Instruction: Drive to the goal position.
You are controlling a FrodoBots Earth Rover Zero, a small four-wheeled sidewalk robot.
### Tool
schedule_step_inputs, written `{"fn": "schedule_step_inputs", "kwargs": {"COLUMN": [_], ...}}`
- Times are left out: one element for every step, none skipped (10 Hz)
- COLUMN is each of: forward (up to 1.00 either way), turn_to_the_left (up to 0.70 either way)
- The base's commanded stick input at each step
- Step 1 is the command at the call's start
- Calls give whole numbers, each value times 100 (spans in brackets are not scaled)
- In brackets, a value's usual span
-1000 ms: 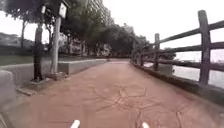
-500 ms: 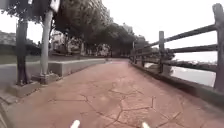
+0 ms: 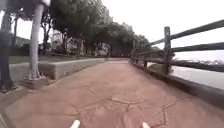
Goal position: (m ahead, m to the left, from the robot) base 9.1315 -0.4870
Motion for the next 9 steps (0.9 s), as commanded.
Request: {"fn": "schedule_step_inputs", "kwargs": {"forward": [70, 70, 70, 70, 70, 70, 70, 70, 70], "turn_to_the_left": [0, 0, 0, 0, 0, 0, 0, 0, 0]}}
